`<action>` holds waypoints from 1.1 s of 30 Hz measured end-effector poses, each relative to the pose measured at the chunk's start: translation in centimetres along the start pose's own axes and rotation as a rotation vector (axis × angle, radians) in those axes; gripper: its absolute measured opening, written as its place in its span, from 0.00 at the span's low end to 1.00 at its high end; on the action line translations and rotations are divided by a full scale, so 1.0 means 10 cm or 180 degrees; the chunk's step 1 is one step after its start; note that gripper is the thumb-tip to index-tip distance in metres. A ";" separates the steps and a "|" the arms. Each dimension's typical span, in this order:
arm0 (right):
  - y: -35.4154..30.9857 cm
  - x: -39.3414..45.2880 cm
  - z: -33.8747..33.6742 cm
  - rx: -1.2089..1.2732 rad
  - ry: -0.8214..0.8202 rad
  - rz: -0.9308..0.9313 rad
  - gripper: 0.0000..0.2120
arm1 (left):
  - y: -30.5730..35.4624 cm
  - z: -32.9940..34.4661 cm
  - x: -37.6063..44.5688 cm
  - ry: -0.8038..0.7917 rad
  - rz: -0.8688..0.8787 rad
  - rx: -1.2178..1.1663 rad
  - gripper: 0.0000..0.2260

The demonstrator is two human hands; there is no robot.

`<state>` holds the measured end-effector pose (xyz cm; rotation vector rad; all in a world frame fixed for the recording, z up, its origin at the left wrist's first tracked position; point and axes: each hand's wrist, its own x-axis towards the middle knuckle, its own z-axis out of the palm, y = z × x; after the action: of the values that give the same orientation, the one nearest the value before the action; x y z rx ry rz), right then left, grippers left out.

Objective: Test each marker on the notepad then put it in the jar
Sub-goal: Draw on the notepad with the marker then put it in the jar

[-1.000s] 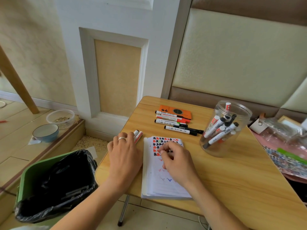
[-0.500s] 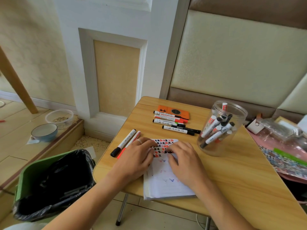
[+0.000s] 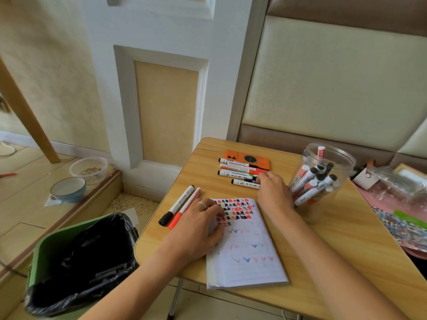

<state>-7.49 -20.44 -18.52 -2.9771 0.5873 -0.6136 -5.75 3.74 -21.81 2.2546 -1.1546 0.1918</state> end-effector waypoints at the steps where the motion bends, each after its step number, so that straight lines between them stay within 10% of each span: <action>1: 0.01 0.02 0.02 -0.0049 -0.0026 -0.0006 0.15 | -0.01 0.00 0.00 0.0010 0.0037 0.0009 0.14; 9: 0.00 0.02 0.02 -0.0055 -0.0033 -0.0066 0.10 | -0.02 -0.03 0.02 -0.0065 0.0334 0.0056 0.12; 14: -0.15 -0.23 -0.28 0.1607 0.0231 0.0098 0.06 | 0.01 -0.03 -0.01 -0.0044 0.0145 -0.0136 0.13; 22: -0.45 -0.78 -0.40 0.3968 -0.0737 0.0609 0.07 | 0.01 -0.01 0.00 0.0005 0.0269 -0.0104 0.17; 33: -0.43 -0.85 -0.31 0.3739 0.0026 0.0963 0.20 | -0.02 0.00 0.00 -0.0231 0.0171 -0.0063 0.17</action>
<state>-14.36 -13.16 -18.36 -1.7543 0.4288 -0.6271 -5.59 3.80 -21.91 2.2311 -1.2502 0.1201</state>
